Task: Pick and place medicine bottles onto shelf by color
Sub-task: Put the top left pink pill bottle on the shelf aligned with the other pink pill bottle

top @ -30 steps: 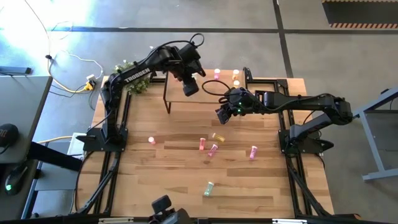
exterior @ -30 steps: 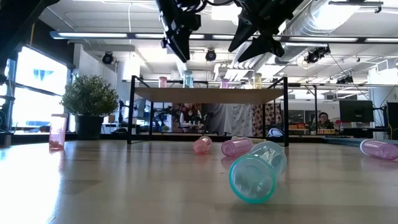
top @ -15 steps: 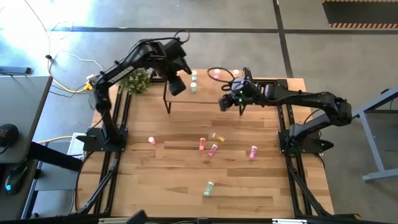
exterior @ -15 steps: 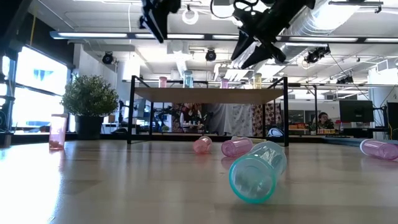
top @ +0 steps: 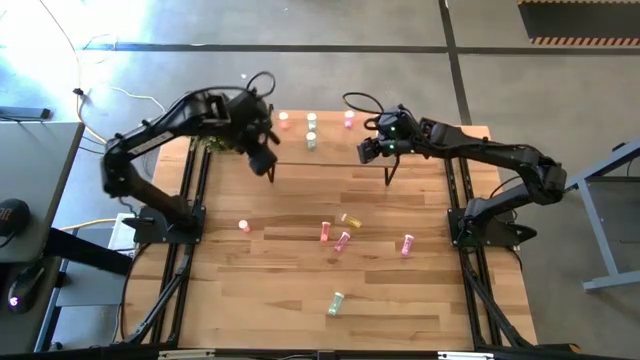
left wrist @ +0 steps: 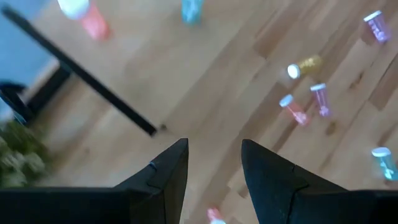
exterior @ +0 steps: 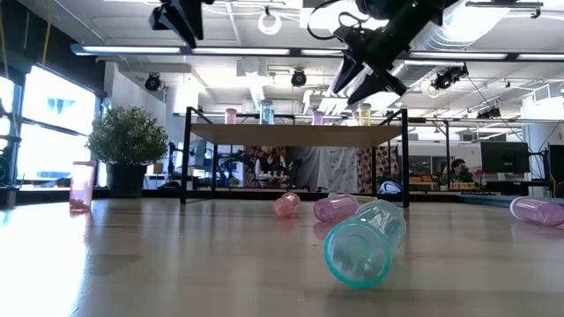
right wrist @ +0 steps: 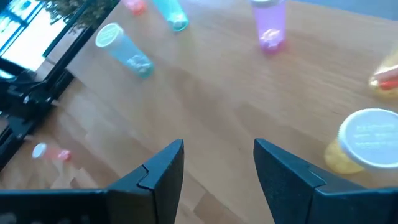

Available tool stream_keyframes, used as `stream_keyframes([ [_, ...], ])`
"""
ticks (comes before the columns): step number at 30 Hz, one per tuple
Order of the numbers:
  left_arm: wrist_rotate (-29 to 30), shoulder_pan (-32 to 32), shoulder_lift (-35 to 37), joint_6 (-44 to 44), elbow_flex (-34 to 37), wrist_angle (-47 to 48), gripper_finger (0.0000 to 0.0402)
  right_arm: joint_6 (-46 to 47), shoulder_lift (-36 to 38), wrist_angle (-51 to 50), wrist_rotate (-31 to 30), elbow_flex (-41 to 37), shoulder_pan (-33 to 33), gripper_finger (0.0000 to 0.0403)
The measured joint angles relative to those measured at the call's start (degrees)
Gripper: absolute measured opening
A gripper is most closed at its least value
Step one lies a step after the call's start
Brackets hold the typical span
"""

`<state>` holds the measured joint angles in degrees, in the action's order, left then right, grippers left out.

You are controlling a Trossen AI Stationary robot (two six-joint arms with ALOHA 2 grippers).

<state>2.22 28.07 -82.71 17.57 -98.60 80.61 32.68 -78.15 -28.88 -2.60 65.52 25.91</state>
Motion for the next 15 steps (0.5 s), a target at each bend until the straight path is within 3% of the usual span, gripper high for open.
stream_keyframes([
  [9, 0.0, -8.6, 10.0, 11.7, 16.6, -2.4, 0.0140, -6.3, 0.5, 0.0, 9.0, 0.0, 3.1, 0.0185],
  [15, -2.7, -15.9, 14.5, 20.5, 25.6, -6.0, 0.0140, -10.6, 2.6, 0.1, 9.8, 0.0, 3.4, 0.0185],
])
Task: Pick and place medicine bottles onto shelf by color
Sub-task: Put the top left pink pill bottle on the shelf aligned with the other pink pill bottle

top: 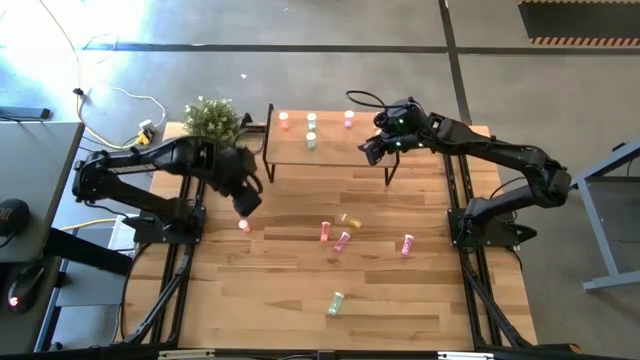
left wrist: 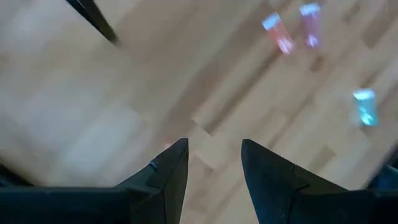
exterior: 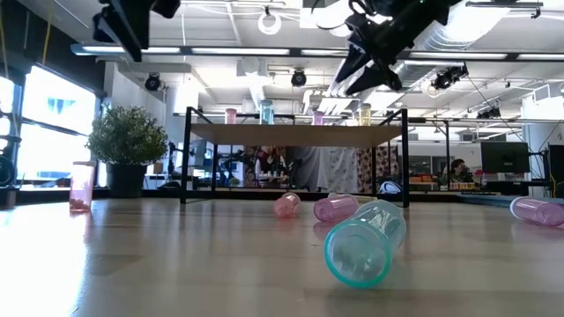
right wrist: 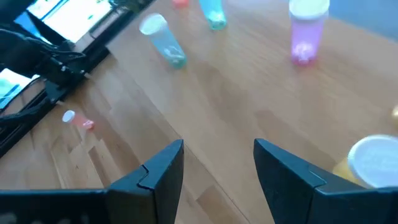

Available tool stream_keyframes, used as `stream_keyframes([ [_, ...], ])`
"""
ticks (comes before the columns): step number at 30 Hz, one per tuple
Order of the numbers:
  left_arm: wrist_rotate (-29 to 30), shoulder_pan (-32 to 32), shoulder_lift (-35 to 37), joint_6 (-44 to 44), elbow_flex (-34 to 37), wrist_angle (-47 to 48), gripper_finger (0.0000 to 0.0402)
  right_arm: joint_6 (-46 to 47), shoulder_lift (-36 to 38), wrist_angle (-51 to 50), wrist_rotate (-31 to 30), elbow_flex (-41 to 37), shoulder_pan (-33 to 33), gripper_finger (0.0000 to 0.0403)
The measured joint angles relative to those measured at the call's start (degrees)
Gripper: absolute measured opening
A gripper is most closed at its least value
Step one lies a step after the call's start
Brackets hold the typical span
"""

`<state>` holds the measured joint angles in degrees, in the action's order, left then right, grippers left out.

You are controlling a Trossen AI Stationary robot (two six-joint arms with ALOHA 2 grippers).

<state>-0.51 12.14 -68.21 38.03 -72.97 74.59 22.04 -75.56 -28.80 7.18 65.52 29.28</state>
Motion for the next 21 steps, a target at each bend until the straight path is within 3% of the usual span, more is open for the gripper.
stream_keyframes([
  [11, -2.7, -9.7, 1.9, 10.0, 8.4, -2.5, 0.0186, -1.8, 5.5, -0.1, 0.4, 0.0, 0.0, 0.0185],
  [21, -2.4, -15.5, 1.9, 0.3, 16.9, -5.9, 0.0205, -3.1, 10.0, -0.2, 0.4, 0.0, 0.0, 0.0185],
])
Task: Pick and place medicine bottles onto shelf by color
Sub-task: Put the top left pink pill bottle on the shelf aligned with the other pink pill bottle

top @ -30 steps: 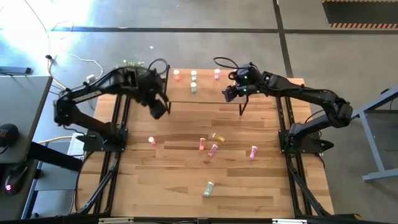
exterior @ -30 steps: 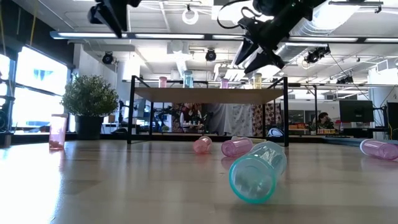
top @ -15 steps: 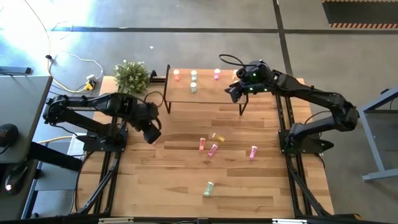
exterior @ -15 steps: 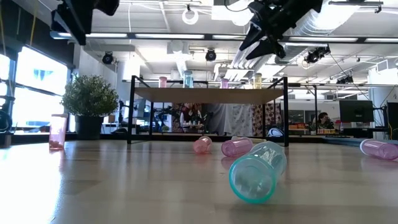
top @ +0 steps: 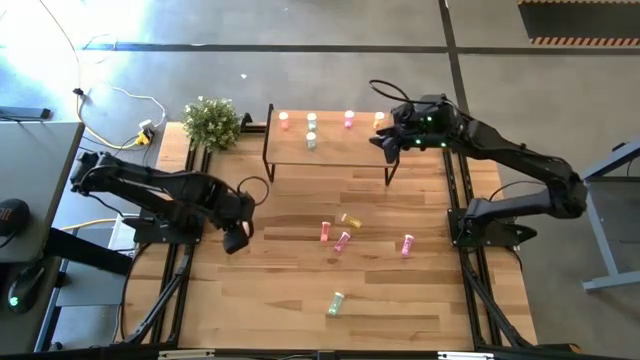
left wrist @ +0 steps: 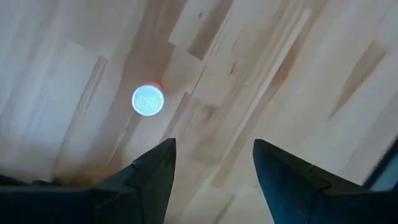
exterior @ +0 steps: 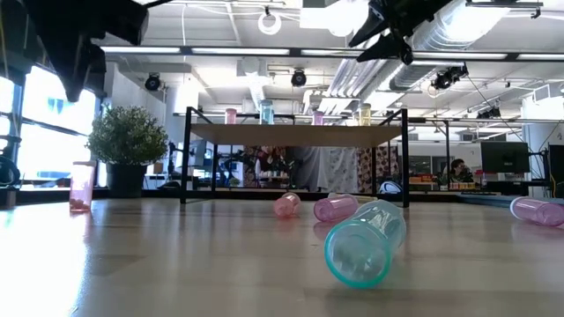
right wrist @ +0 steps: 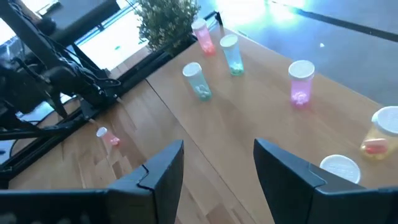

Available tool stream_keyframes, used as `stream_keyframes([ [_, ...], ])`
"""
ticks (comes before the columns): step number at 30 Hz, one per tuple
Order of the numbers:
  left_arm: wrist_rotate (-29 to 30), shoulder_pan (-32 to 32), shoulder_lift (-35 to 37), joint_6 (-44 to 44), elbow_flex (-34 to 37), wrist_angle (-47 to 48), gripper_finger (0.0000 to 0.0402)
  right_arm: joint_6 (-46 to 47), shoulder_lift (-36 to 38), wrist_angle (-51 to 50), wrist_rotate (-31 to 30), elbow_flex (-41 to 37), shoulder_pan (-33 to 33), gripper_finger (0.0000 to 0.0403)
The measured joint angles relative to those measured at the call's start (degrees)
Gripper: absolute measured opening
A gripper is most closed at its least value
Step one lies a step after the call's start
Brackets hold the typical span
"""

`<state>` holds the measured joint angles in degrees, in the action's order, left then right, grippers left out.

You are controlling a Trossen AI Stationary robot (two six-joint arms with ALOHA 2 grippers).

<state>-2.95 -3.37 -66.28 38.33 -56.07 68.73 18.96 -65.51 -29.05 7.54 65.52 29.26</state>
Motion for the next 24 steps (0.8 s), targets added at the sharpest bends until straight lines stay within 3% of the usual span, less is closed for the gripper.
stream_keyframes([
  [9, 5.3, -2.4, 0.0, -7.1, 6.9, -5.5, 0.0204, -1.5, 0.4, -1.4, 0.0, 0.0, 0.0, 0.0185],
  [24, 7.3, 0.9, -0.6, -4.0, 14.0, -11.8, 0.0202, -3.5, 0.4, -1.7, -0.1, 0.0, 0.0, 0.0185],
])
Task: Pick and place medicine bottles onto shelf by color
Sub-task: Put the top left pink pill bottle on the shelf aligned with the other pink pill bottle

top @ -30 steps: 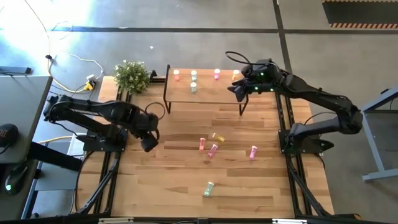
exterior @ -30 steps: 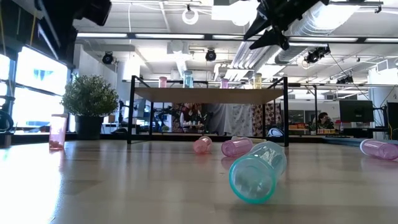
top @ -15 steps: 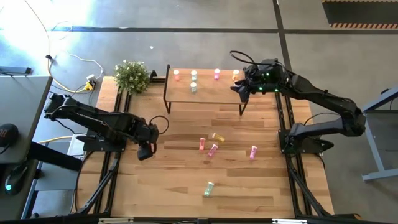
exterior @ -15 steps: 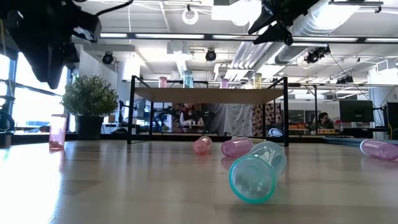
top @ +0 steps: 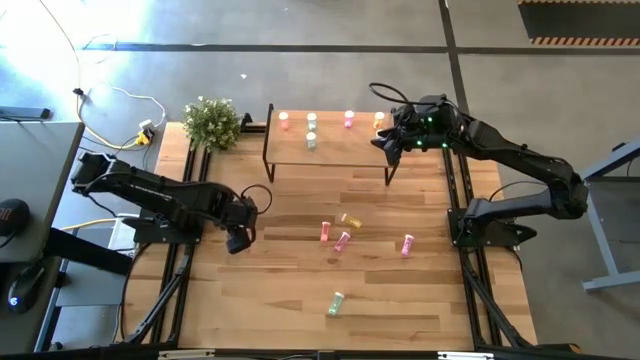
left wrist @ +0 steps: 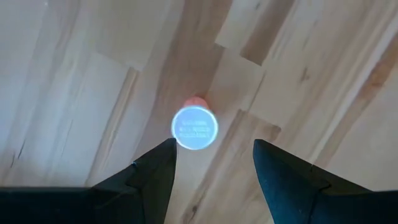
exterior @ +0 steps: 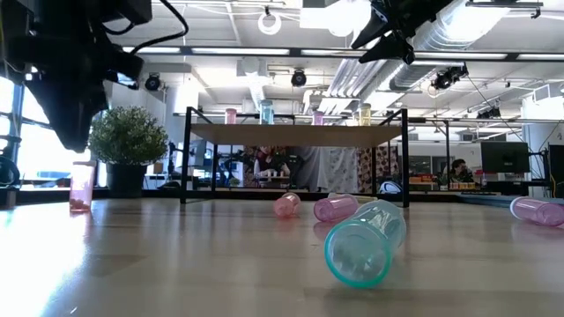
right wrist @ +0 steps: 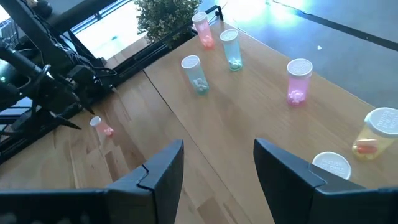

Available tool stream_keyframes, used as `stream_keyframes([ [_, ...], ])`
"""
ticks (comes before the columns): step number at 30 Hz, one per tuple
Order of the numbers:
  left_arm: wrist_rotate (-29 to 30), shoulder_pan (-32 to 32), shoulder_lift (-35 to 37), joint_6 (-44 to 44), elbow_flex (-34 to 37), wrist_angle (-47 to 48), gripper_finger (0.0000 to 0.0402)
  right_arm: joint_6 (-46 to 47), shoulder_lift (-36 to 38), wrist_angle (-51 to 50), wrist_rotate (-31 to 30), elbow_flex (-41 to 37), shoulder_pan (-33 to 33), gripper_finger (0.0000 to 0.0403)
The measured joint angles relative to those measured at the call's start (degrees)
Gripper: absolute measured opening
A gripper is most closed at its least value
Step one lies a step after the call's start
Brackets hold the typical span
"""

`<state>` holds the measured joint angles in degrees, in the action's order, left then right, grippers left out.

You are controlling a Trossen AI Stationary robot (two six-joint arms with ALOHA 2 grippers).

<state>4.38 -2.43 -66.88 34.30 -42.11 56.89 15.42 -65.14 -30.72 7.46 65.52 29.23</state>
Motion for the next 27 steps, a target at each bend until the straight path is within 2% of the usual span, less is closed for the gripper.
stream_keyframes([
  [15, -1.2, 5.2, -0.2, -1.8, 2.4, -3.6, 0.0202, -0.5, 0.0, -0.1, 0.0, 0.0, 0.0, 0.0185],
  [27, -2.0, 7.4, -5.8, -4.2, 2.5, -4.4, 0.0202, -0.5, 0.0, -0.1, 0.0, 0.0, 0.0, 0.0185],
])
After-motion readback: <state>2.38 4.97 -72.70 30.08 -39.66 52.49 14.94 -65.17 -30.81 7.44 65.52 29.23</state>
